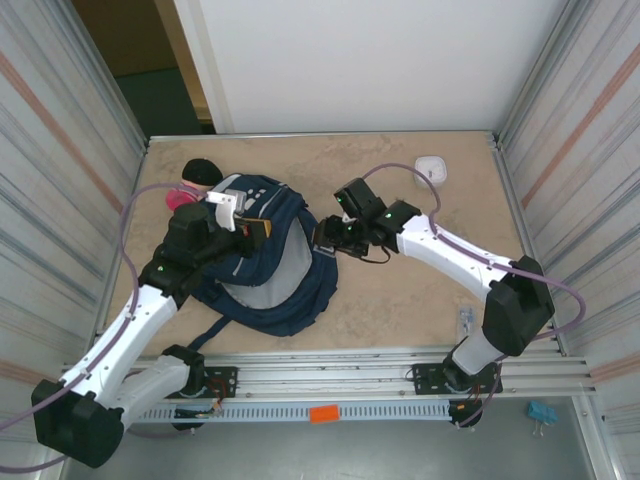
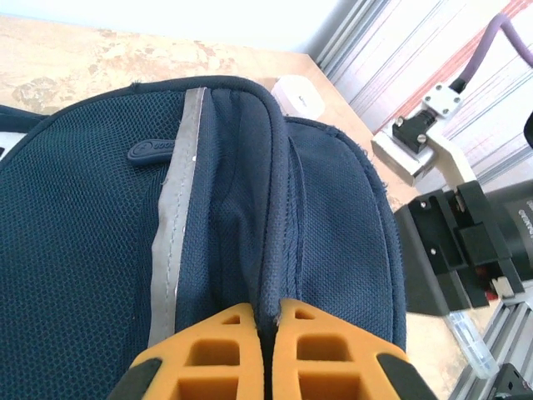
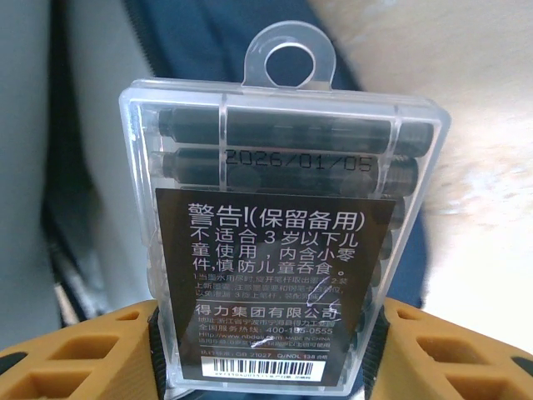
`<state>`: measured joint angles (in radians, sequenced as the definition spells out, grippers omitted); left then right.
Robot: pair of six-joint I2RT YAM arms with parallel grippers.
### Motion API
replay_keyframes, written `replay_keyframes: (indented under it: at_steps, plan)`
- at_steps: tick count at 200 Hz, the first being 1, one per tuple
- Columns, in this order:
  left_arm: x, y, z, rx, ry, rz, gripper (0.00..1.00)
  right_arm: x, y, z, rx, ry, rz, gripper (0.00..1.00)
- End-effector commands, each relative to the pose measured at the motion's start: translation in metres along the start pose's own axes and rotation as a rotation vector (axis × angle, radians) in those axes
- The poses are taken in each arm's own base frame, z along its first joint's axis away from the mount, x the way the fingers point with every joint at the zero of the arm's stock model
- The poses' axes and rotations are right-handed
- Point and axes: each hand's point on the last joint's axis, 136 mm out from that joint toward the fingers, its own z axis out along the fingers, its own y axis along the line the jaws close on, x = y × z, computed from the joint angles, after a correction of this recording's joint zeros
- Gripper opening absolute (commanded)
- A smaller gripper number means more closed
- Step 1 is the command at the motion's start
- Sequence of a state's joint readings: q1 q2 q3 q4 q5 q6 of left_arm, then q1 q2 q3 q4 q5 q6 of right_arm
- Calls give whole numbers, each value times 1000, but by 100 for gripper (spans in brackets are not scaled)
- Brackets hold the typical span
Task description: Pack books, pencil case, and school supplies into a backpack
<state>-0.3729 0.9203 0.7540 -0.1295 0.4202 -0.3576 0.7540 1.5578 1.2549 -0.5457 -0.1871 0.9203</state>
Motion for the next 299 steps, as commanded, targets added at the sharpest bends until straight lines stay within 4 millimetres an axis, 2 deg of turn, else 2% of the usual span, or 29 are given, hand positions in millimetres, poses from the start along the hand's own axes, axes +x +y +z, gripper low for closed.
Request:
replay_keyframes:
  at_steps: [1,22,34,58,94,128,136,153,168,193,208,219,256,299]
  plan:
    - [-41,-33,-18,92,-134,61,0,7,33,14,-124,25,26,56]
    - [-44,-36,-21,99,-144,58,0,11,58,27,-212,65,0,59]
    - [-47,-37,-23,98,-151,62,0,12,66,31,-230,81,-21,63]
    - [-49,-37,-27,85,-163,75,0,13,66,34,-233,95,-31,84]
    - [-49,-37,-26,83,-157,76,0,8,34,31,-150,69,17,85]
    - [-49,-37,-26,86,-158,84,0,13,-36,30,181,44,68,82]
    - [-50,-37,-26,87,-159,84,0,17,-46,32,231,58,61,83]
    - [-49,-38,-25,91,-158,80,0,25,-56,42,275,96,64,83]
    - [-49,-39,-25,101,-158,75,0,31,-51,56,251,128,55,82]
    - [-50,-43,-25,122,-162,69,0,36,-33,74,164,162,39,73]
    - [-50,-44,-25,126,-161,69,0,36,-25,76,125,165,36,46]
    - [-51,-45,-25,127,-161,73,0,33,-21,73,108,152,33,35]
    - [-51,-46,-25,130,-156,74,0,12,13,36,-57,77,21,13]
    - [-52,-53,-23,153,-137,90,0,-19,51,-30,-210,-54,-20,10]
